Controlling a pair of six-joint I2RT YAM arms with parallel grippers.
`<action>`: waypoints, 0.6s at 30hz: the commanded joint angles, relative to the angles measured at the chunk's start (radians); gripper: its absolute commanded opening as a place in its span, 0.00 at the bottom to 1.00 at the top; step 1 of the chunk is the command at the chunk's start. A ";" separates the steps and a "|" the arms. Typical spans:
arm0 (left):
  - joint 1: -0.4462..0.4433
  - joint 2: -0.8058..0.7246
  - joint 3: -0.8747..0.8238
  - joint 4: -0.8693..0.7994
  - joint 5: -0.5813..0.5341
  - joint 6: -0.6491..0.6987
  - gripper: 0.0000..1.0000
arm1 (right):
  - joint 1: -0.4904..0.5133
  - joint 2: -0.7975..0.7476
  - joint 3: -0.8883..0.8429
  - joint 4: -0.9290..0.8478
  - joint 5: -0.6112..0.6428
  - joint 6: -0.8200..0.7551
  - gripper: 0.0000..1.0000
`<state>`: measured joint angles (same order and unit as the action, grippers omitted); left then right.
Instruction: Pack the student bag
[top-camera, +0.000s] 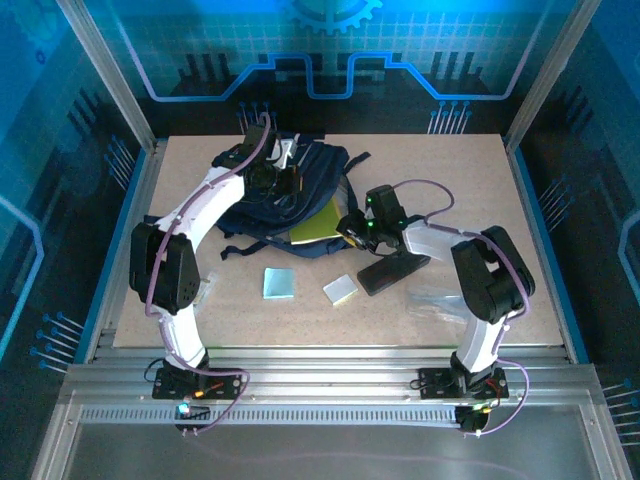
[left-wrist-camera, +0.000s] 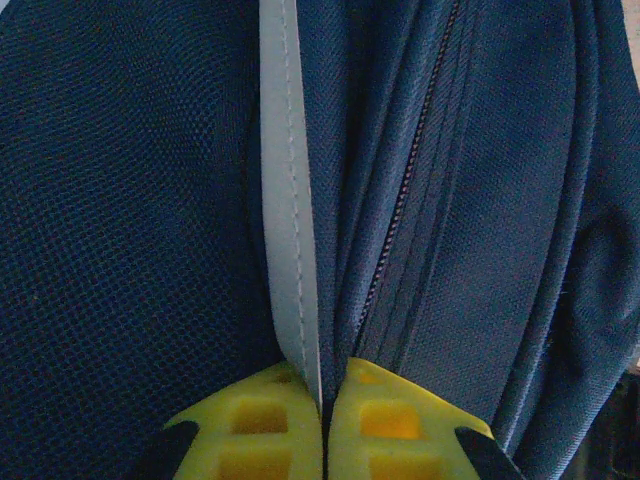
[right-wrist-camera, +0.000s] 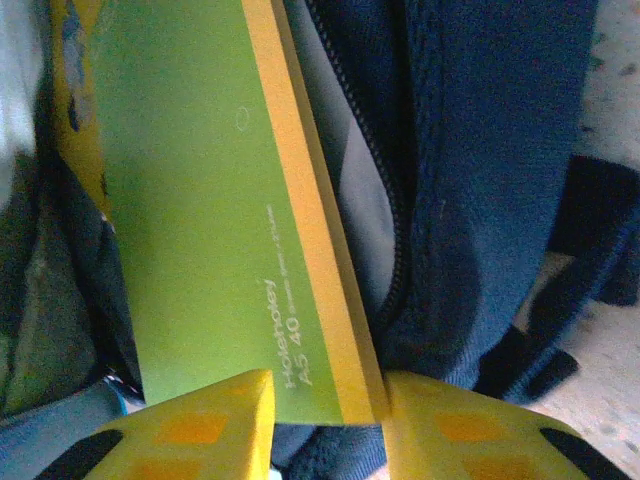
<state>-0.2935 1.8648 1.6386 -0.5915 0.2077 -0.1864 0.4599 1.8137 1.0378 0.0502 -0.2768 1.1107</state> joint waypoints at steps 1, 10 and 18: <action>-0.019 -0.055 0.002 0.097 0.062 -0.022 0.00 | 0.014 0.052 0.025 0.105 0.009 0.063 0.39; -0.022 -0.055 0.001 0.091 0.053 -0.014 0.00 | 0.009 0.009 0.031 0.148 0.058 0.015 0.09; -0.021 -0.057 0.042 0.046 0.073 0.037 0.00 | -0.116 -0.070 0.069 0.037 -0.199 -0.243 0.00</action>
<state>-0.2996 1.8648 1.6314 -0.5861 0.2077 -0.1818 0.4057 1.7714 1.0542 0.1188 -0.3347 1.0080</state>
